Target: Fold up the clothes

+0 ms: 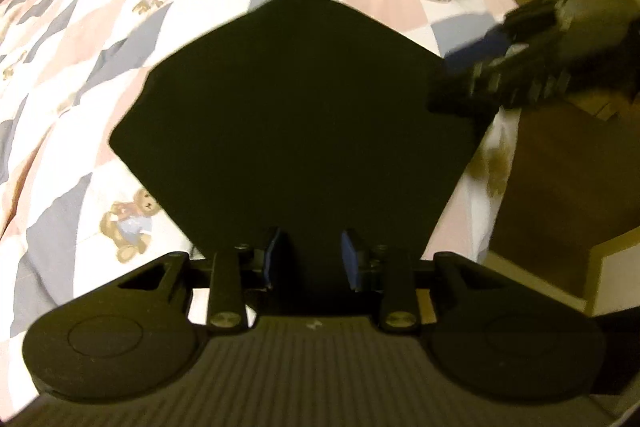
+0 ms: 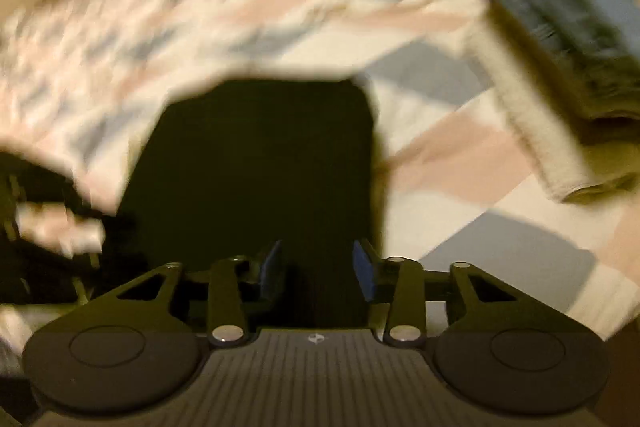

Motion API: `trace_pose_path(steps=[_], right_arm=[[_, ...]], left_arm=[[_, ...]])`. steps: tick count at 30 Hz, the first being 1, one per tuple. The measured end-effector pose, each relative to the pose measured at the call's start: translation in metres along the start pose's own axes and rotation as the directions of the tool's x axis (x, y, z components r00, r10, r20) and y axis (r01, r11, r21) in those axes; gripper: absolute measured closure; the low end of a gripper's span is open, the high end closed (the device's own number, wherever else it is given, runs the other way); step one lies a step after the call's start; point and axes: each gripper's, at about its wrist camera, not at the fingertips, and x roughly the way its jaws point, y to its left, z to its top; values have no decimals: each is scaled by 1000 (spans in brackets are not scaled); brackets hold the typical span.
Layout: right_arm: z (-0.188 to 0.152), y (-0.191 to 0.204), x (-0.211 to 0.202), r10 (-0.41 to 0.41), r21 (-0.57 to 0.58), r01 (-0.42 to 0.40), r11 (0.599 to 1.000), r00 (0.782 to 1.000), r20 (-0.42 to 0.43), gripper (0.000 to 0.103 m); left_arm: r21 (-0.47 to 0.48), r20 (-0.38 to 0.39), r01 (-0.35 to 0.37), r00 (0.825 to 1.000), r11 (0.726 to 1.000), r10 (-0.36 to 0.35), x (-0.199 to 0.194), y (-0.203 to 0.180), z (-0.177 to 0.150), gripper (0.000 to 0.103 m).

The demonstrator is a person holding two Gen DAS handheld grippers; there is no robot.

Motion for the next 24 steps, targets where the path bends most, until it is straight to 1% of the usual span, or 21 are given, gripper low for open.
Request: trace_pose_path(steps=[1, 2, 4, 9, 12, 13, 14, 15, 16, 17, 19, 21, 24], right_arm=[[-3, -1, 11, -25, -18, 24, 1000, 999, -33, 67], [-5, -1, 18, -41, -31, 39, 999, 998, -54, 66], [-2, 0, 15, -34, -29, 32, 999, 998, -50, 64], [6, 3, 7, -16, -23, 15, 1000, 999, -39, 65], [10, 4, 3, -6, -20, 5, 1000, 999, -33, 64], [11, 5, 6, -10, -22, 10, 1000, 999, -43, 64], [8, 7, 18, -32, -23, 30, 999, 996, -78, 65], [8, 6, 25, -48, -6, 48, 999, 994, -103, 65], [11, 5, 24, -52, 24, 54, 998, 993, -103, 65], [14, 4, 20, -52, 59, 58, 997, 994, -92, 65], [24, 1, 1, -44, 123, 46, 991, 999, -22, 65], [37, -1, -6, -38, 153, 31, 988, 999, 39, 65], [55, -5, 23, -31, 172, 21, 985, 998, 53, 65]], left_arm=[[-6, 2, -4, 1000, 1000, 4, -2, 0, 0, 76], [-12, 5, -9, 1000, 1000, 9, -4, 1, 1, 77], [-24, 9, -17, 1000, 1000, 18, -7, 2, 2, 78], [-55, 20, -39, 999, 998, 40, -16, 4, 3, 78], [-65, -7, -47, 999, 997, 47, -8, 3, -2, 78], [-64, -21, -53, 998, 997, 51, -3, 2, -4, 78], [-59, -33, -57, 998, 997, 55, 3, 0, -4, 78], [-50, -36, -58, 998, 997, 56, 6, -1, -1, 78], [-51, -25, -59, 998, 997, 58, 3, 1, 4, 79], [-68, 3, -54, 999, 996, 55, -2, 6, 8, 79], [-119, 59, -33, 997, 992, 40, -12, 21, 14, 79], [-148, 65, -49, 996, 988, 59, -6, 35, 20, 79], [-178, 51, -95, 993, 979, 106, 12, 56, 31, 79]])
